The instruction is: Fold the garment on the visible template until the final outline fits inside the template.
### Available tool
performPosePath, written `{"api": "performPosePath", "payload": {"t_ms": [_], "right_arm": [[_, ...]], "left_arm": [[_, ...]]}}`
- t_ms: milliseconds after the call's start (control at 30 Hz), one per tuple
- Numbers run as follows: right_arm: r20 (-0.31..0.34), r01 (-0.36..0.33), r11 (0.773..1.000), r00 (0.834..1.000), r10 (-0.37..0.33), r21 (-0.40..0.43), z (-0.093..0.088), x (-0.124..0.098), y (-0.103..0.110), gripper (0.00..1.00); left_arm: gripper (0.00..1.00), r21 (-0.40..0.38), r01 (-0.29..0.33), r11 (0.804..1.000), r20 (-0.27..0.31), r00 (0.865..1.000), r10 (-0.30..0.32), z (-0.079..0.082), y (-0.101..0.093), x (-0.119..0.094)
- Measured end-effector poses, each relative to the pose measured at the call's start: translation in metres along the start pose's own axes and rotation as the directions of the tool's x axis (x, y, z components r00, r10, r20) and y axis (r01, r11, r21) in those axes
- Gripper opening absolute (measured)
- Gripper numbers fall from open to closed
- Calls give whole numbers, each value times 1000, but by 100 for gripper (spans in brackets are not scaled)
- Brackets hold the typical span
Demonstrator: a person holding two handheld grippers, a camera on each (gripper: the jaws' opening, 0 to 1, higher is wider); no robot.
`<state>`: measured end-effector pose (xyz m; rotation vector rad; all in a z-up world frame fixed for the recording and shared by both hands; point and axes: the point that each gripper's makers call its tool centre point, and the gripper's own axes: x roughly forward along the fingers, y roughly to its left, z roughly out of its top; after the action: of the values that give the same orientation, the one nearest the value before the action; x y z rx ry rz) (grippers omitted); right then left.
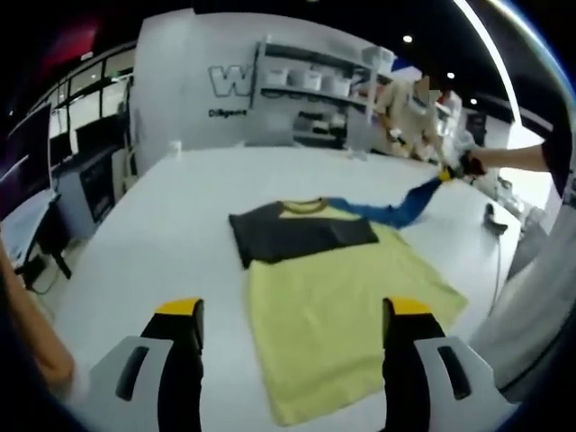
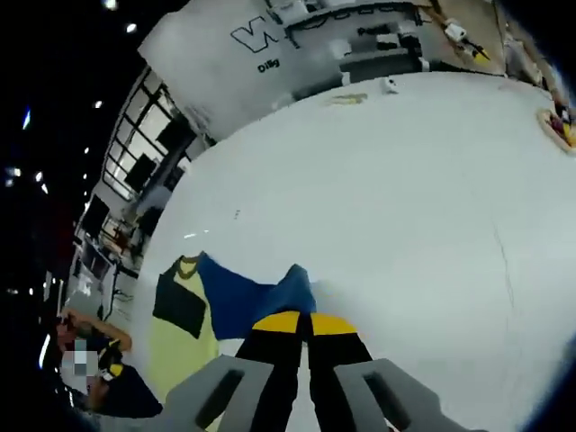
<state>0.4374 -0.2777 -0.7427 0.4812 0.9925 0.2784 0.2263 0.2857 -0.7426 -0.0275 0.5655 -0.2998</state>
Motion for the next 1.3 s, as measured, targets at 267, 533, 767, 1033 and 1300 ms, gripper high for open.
{"api": "performPosePath", "payload": {"t_ms": [267,533,767,1033,1300], "right_arm": [[4,-7,989,1000,6,149,-32,-11,-18,0],[-86,-64,967,993,87,245,-76,13,-3,0],[-86,-190,956,973,214,223,-91,31,48,0],[-63,-324,941,942,331,101,-70,22,126,0],[-44,-416,908,907,418,45,-59,21,204,0]], "left_arm": [[74,9,26,1000,-9,1000,-26,0,7,0],[73,34,65,997,-35,997,-64,-6,3,-1],[74,60,77,995,-60,996,-73,-9,4,-10],[74,51,60,997,-24,998,-59,-10,12,-13],[73,38,55,998,11,998,-55,-11,19,-18]]}}
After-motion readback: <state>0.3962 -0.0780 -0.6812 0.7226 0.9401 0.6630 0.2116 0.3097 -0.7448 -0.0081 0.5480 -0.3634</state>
